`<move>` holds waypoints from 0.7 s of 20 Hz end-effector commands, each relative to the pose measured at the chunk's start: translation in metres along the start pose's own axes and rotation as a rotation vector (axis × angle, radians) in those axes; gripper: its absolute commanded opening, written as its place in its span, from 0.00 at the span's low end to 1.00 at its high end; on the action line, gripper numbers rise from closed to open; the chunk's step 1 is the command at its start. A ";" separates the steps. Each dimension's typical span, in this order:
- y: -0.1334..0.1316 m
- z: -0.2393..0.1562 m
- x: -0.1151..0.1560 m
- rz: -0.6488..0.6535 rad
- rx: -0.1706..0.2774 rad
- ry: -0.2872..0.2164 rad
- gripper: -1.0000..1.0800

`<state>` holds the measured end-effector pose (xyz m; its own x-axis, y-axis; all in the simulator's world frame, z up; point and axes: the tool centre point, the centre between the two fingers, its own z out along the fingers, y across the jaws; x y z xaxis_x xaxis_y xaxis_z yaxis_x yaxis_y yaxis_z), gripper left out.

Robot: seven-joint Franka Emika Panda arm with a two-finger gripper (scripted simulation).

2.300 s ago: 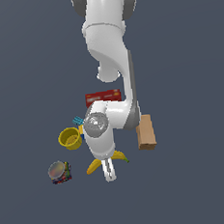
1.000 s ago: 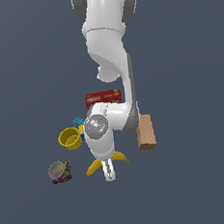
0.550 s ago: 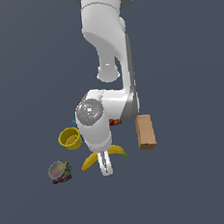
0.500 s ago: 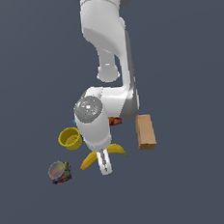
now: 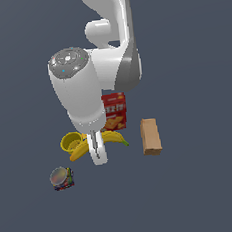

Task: Pick up a designated object from a clutter of objects.

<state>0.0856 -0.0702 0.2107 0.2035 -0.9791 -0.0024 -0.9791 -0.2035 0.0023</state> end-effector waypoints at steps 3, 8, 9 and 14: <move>0.009 -0.056 0.006 0.001 0.002 0.001 0.00; 0.017 -0.110 0.011 0.001 0.002 0.002 0.00; 0.018 -0.120 0.012 0.001 0.002 0.002 0.00; 0.022 -0.157 0.015 0.000 0.002 0.003 0.00</move>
<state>0.0687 -0.0890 0.3566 0.2029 -0.9792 -0.0001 -0.9792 -0.2029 0.0008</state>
